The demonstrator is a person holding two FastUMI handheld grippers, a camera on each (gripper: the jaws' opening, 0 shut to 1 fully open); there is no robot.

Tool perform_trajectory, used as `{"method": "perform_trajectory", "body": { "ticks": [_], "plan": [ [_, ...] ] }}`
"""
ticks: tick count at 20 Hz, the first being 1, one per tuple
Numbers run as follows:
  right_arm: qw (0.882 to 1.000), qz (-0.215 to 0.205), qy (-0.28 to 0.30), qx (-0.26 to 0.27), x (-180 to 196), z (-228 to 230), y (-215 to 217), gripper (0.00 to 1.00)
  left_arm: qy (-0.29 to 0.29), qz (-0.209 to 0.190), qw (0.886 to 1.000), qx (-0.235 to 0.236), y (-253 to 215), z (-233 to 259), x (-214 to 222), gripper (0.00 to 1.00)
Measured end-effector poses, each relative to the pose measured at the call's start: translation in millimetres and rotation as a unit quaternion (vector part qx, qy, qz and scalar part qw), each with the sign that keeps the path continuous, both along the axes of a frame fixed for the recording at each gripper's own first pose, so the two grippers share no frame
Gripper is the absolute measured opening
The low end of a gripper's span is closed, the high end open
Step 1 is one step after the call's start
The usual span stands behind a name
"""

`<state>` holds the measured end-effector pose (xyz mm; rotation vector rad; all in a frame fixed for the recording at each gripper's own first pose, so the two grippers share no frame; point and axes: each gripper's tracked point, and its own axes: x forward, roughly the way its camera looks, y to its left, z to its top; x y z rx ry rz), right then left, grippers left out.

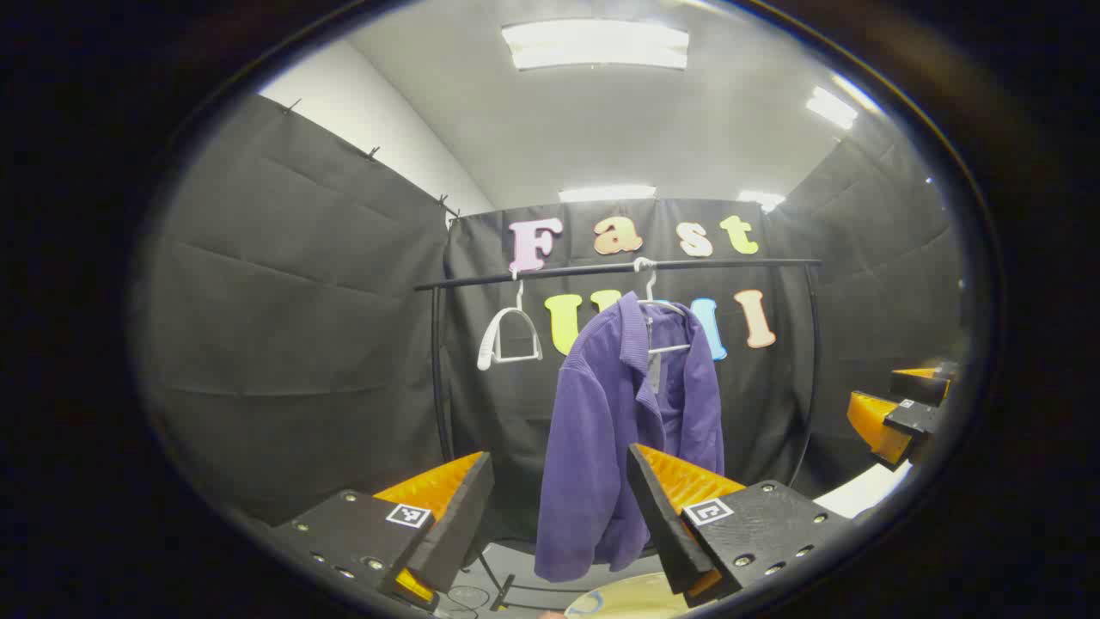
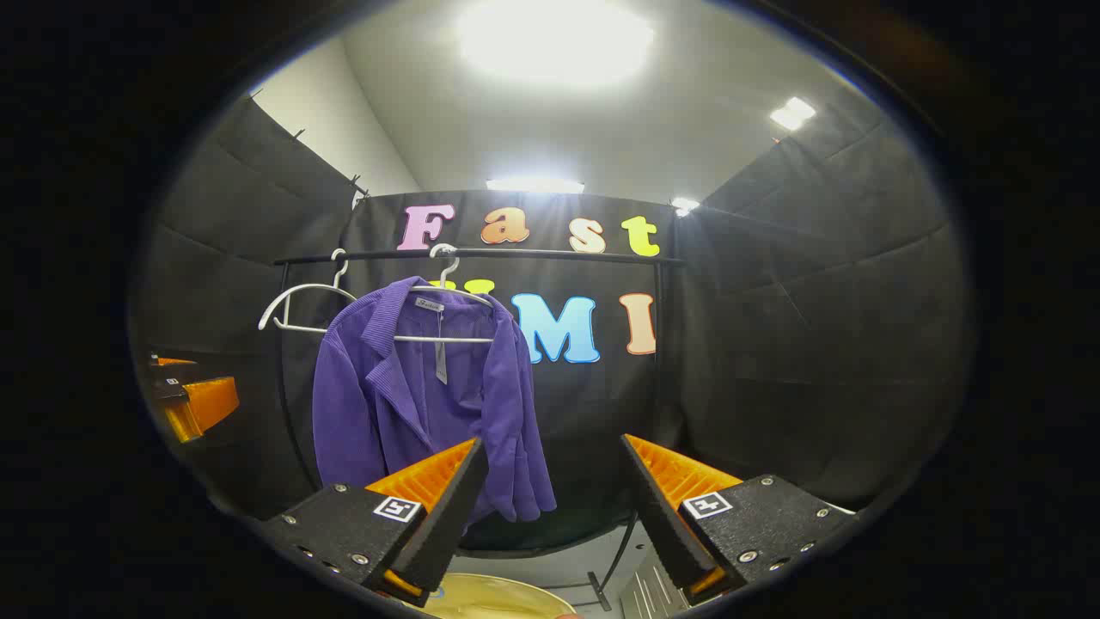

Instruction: Grasp the clothes on the hanger with both hands and then place them into the laundry hamper below.

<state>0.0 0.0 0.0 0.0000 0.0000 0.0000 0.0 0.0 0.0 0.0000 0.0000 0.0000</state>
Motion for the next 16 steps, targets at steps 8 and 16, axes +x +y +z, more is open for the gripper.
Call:
{"method": "perform_trajectory", "body": {
  "ticks": [8, 16],
  "plan": [
    [1.0, -0.001, -0.004, 0.0, -4.0, 2.0, -5.6, 0.94, -0.003, -0.005, 1.0, 0.003, -8.8, 2.8, -5.3, 0.9],
    [1.0, 0.001, -0.004, 0.004, 1.2, 2.7, -7.7, 0.94, -0.005, -0.006, 1.0, 0.007, -13.0, 6.0, -8.4, 0.84]
  ]
}}
